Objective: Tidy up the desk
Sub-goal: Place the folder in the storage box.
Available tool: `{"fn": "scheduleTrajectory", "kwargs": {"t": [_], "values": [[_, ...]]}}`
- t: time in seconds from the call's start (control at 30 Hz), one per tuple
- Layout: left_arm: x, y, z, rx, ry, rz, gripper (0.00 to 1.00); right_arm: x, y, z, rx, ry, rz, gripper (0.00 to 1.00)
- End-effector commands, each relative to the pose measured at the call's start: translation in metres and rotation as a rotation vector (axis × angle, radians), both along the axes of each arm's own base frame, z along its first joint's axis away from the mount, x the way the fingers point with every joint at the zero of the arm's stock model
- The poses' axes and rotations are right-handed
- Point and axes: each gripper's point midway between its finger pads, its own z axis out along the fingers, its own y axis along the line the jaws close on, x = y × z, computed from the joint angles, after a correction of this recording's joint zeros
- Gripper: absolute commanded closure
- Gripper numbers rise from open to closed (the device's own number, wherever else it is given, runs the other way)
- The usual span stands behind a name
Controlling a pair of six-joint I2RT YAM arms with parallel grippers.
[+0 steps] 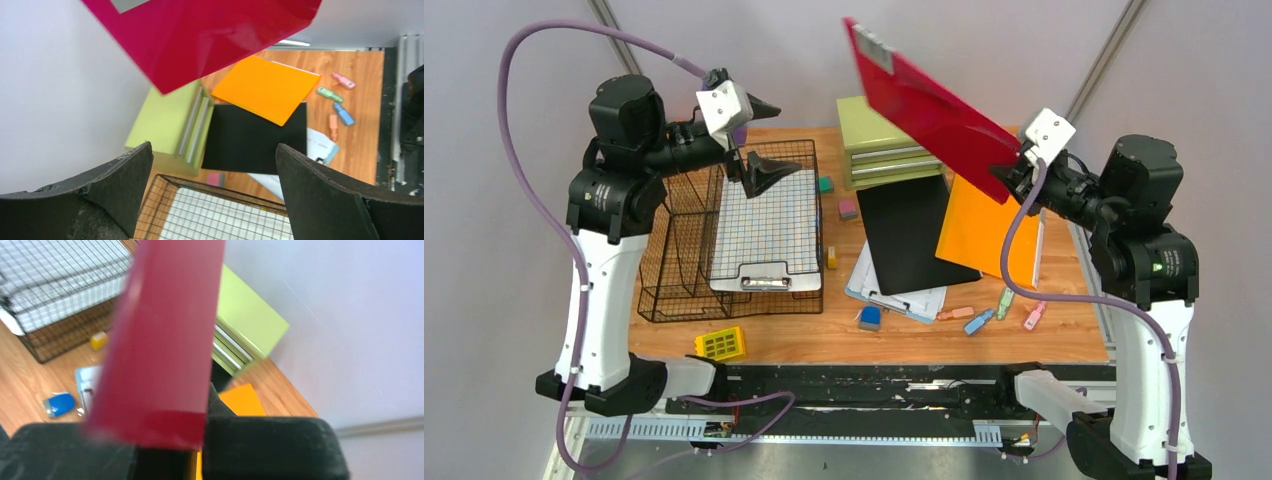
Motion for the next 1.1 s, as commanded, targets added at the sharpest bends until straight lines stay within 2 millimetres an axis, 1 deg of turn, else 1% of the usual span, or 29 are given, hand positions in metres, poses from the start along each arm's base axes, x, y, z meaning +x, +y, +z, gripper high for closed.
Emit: {"fn": "scheduleTrajectory", "kwargs": {"t": [0.0,0.03,0.07,0.1,0.13,0.17,0.2,0.23,0.27,0.3,0.33,0.37,0.4,0.43,0.47,0.5,0.53,0.57,0.6,0.73,0.77,0.83,0.87,1.0,1.07], "values": [[0.006,0.003,0.001,0.117,-0.073,0.072,0.0,0.006,-0.034,-0.014,-0.149,0.019,-0.159,1.0],[0.012,0.003,0.003,0.145,-0.1,0.099,0.0,0.006,-0.036,-0.016,-0.16,0.027,-0.166,1.0],[0.007,-0.005,-0.002,0.168,-0.092,0.074,0.0,0.004,-0.036,-0.019,-0.17,0.035,-0.163,1.0],[0.014,-0.006,-0.004,0.196,-0.111,0.091,0.0,0.002,-0.036,-0.022,-0.177,0.043,-0.154,1.0],[0.008,-0.018,-0.006,0.209,-0.119,0.059,0.0,0.0,-0.035,-0.024,-0.183,0.05,-0.14,1.0],[0.013,-0.022,-0.01,0.237,-0.137,0.069,0.0,-0.003,-0.033,-0.026,-0.188,0.061,-0.126,1.0],[0.005,-0.037,-0.012,0.25,-0.153,0.027,0.0,-0.004,-0.032,-0.028,-0.193,0.072,-0.116,1.0],[0.012,-0.041,-0.017,0.288,-0.179,0.043,0.0,-0.005,-0.031,-0.031,-0.199,0.086,-0.109,1.0],[0.003,-0.056,-0.019,0.313,-0.218,-0.004,0.0,-0.005,-0.031,-0.035,-0.206,0.102,-0.104,1.0],[0.0,-0.071,-0.027,0.344,-0.231,-0.027,0.0,-0.005,-0.031,-0.041,-0.216,0.12,-0.096,1.0],[-0.001,-0.076,-0.028,0.367,-0.265,-0.045,0.0,-0.006,-0.03,-0.047,-0.225,0.137,-0.089,1.0],[-0.005,-0.089,-0.034,0.389,-0.277,-0.072,0.0,-0.008,-0.029,-0.053,-0.232,0.149,-0.079,1.0],[-0.006,-0.095,-0.036,0.408,-0.308,-0.088,0.0,-0.01,-0.026,-0.059,-0.239,0.16,-0.062,1.0],[-0.009,-0.108,-0.043,0.431,-0.315,-0.112,0.0,-0.013,-0.024,-0.063,-0.244,0.164,-0.047,1.0],[-0.006,-0.117,-0.048,0.453,-0.331,-0.128,0.0,-0.015,-0.022,-0.068,-0.249,0.169,-0.031,1.0],[-0.01,-0.125,-0.051,0.463,-0.344,-0.144,0.0,-0.019,-0.02,-0.072,-0.256,0.172,-0.013,1.0],[-0.007,-0.133,-0.055,0.478,-0.354,-0.156,0.0,-0.022,-0.018,-0.076,-0.263,0.177,0.0,1.0],[-0.01,-0.14,-0.056,0.486,-0.37,-0.177,0.0,-0.026,-0.015,-0.08,-0.272,0.181,0.018,1.0],[-0.008,-0.146,-0.059,0.497,-0.376,-0.181,0.0,-0.028,-0.014,-0.084,-0.279,0.186,0.028,1.0],[-0.011,-0.168,-0.061,0.504,-0.413,-0.224,0.0,-0.036,-0.011,-0.097,-0.301,0.223,0.063,1.0],[-0.011,-0.171,-0.062,0.508,-0.42,-0.233,0.0,-0.037,-0.01,-0.099,-0.303,0.226,0.068,1.0],[-0.013,-0.177,-0.067,0.519,-0.421,-0.261,0.0,-0.039,-0.008,-0.1,-0.303,0.225,0.08,1.0],[-0.014,-0.18,-0.074,0.533,-0.409,-0.282,0.01,-0.04,-0.008,-0.099,-0.303,0.222,0.086,1.0],[-0.02,-0.187,-0.088,0.539,-0.358,-0.329,0.11,-0.042,-0.006,-0.097,-0.298,0.207,0.095,1.0],[-0.023,-0.189,-0.093,0.54,-0.333,-0.347,0.19,-0.043,-0.006,-0.097,-0.296,0.203,0.1,1.0]]}}
